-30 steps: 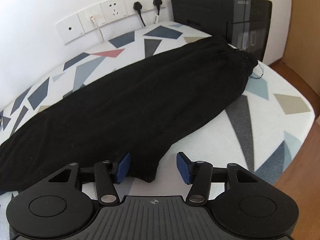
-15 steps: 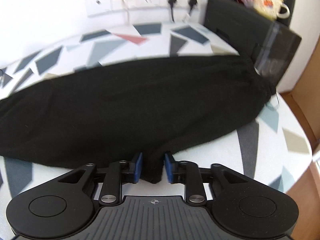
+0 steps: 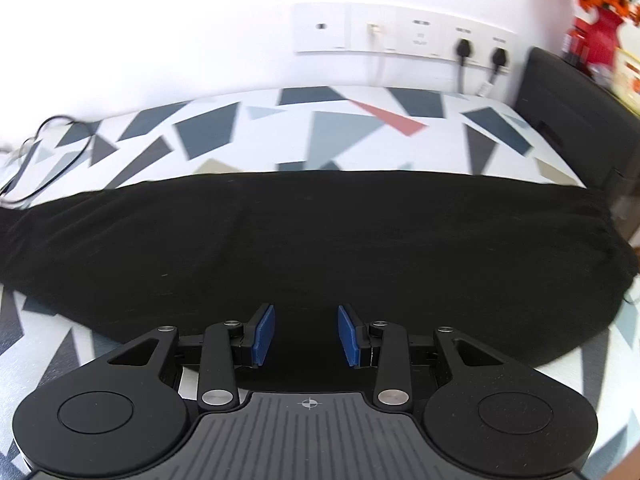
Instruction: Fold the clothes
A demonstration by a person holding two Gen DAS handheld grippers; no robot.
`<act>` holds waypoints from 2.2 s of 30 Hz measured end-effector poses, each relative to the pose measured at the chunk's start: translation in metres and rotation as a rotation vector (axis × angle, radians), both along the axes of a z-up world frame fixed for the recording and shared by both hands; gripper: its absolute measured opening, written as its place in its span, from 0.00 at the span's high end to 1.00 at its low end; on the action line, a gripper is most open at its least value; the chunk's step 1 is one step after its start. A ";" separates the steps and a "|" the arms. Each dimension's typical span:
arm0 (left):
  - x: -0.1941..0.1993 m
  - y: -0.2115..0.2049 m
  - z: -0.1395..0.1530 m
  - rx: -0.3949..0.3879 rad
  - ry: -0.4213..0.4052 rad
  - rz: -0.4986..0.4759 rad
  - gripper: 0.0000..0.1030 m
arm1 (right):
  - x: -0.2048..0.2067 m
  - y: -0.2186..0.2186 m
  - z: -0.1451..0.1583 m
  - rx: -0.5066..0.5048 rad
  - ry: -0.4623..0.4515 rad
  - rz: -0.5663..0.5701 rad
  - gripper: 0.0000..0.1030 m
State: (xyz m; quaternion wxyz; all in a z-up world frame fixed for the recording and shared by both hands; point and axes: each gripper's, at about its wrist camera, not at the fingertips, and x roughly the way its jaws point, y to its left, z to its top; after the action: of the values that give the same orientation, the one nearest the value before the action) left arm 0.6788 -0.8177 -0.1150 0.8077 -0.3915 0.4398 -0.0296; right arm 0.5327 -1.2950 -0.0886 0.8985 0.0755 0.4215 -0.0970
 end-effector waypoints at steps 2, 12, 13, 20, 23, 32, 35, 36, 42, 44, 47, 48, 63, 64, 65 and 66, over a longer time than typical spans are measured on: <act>0.003 -0.007 -0.001 -0.005 -0.032 -0.007 0.20 | 0.006 0.006 -0.001 -0.002 0.010 0.012 0.68; 0.025 -0.035 -0.001 0.135 -0.085 0.001 0.91 | 0.005 0.013 0.000 -0.015 0.004 -0.015 0.59; 0.026 -0.035 -0.001 0.150 -0.081 0.012 0.91 | 0.003 0.012 0.000 -0.015 0.001 -0.016 0.59; 0.022 -0.008 0.014 0.264 -0.109 0.118 0.91 | 0.000 0.013 0.000 -0.007 0.003 -0.031 0.58; 0.017 0.013 0.026 0.328 -0.134 0.161 0.91 | 0.006 0.023 -0.001 -0.007 -0.008 -0.003 0.57; -0.002 0.038 0.062 0.371 -0.223 0.181 0.91 | 0.046 0.098 -0.023 -0.039 0.018 0.260 0.35; -0.006 0.012 0.072 0.370 -0.285 0.053 0.91 | 0.047 0.108 -0.024 -0.090 -0.001 0.303 0.34; -0.008 -0.001 0.077 0.376 -0.312 0.008 0.91 | 0.045 0.101 -0.021 -0.080 -0.009 0.280 0.34; -0.021 -0.098 0.094 0.388 -0.442 -0.265 0.91 | 0.033 0.043 -0.012 -0.012 -0.026 0.080 0.34; -0.024 -0.133 0.091 0.409 -0.462 -0.350 0.91 | 0.024 0.017 -0.014 0.019 -0.028 -0.008 0.35; -0.031 -0.183 0.077 0.457 -0.468 -0.469 0.91 | 0.007 -0.015 -0.017 0.066 -0.050 -0.114 0.35; -0.034 -0.199 0.070 0.480 -0.468 -0.507 0.91 | 0.001 -0.023 -0.017 0.079 -0.059 -0.137 0.35; -0.083 -0.283 0.020 0.732 -0.488 -0.899 0.43 | -0.008 -0.031 -0.015 0.086 -0.090 -0.093 0.35; -0.085 -0.277 0.027 0.721 -0.502 -0.904 0.43 | -0.005 -0.028 -0.012 0.086 -0.097 -0.083 0.35; -0.085 -0.266 0.035 0.696 -0.508 -0.893 0.43 | -0.002 -0.025 -0.009 0.091 -0.105 -0.069 0.35; -0.084 -0.254 0.043 0.669 -0.513 -0.881 0.43 | 0.002 -0.021 -0.005 0.095 -0.113 -0.055 0.35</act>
State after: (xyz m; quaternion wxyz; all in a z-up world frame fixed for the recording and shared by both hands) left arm 0.5946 -1.0721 -0.0722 0.8789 0.1216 0.3374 -0.3144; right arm 0.5343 -1.3158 -0.0938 0.9132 0.1351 0.3720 -0.0968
